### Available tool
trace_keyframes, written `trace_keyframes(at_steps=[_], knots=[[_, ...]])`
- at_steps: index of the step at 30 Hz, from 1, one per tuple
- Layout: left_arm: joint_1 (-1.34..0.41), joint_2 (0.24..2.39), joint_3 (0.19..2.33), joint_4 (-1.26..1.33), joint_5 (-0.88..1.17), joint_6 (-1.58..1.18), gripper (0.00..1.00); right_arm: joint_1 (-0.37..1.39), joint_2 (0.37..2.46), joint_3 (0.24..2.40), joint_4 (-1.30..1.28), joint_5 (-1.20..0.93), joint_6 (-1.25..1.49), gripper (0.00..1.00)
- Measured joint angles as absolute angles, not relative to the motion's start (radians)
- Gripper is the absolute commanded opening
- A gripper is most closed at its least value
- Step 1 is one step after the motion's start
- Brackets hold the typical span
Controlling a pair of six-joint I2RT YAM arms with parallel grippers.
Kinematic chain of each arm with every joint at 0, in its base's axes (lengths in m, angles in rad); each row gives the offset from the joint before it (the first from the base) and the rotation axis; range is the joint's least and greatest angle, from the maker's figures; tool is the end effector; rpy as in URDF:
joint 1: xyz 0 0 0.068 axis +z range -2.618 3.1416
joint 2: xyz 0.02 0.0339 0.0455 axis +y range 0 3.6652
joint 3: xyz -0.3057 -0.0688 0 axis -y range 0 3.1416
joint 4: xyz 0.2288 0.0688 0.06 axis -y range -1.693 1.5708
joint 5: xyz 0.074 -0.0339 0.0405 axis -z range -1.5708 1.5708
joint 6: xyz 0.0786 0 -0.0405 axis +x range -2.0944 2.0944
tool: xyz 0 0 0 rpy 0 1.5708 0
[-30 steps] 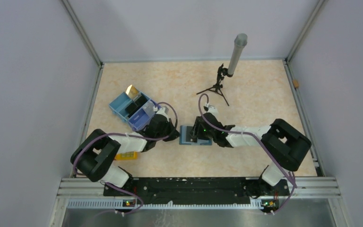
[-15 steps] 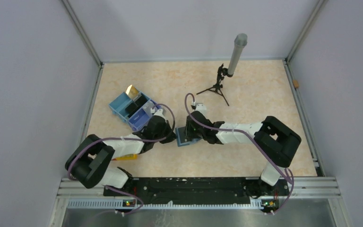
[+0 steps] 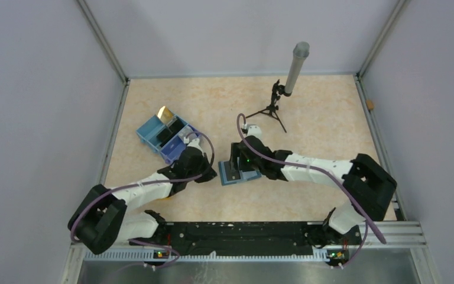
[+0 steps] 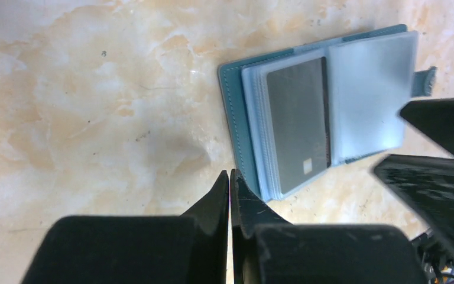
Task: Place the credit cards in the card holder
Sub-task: Insert the credit card into the card holder, then close the card holder at the center of the board.
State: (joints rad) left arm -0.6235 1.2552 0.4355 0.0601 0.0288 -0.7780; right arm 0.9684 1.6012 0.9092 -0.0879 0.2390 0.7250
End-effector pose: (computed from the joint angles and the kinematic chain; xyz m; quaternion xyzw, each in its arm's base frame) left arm 0.1901 -0.1395 0.1727 -0.0652 0.9165 -0.2645 0.2930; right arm 0.2140 0.2784 0.2135 -0.0656 0.9150 0.2136 0.3358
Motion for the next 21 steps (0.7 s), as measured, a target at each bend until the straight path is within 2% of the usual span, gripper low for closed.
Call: trace_keyframes(at_steps=[7, 16, 21], knots=[[-0.622, 1.130, 0.453, -0.046, 0.056, -0.734, 0.02, 0.930, 1.415, 0.889, -0.146, 0.277, 0.657, 0.71], [-0.609, 1.114, 0.482, -0.121, 0.127, -0.727, 0.37, 0.843, 1.465, 0.825, -0.187, 0.271, 0.594, 0.72], [-0.592, 1.115, 0.482, -0.129, 0.161, -0.735, 0.42, 0.835, 1.525, 0.825, -0.187, 0.267, 0.594, 0.71]])
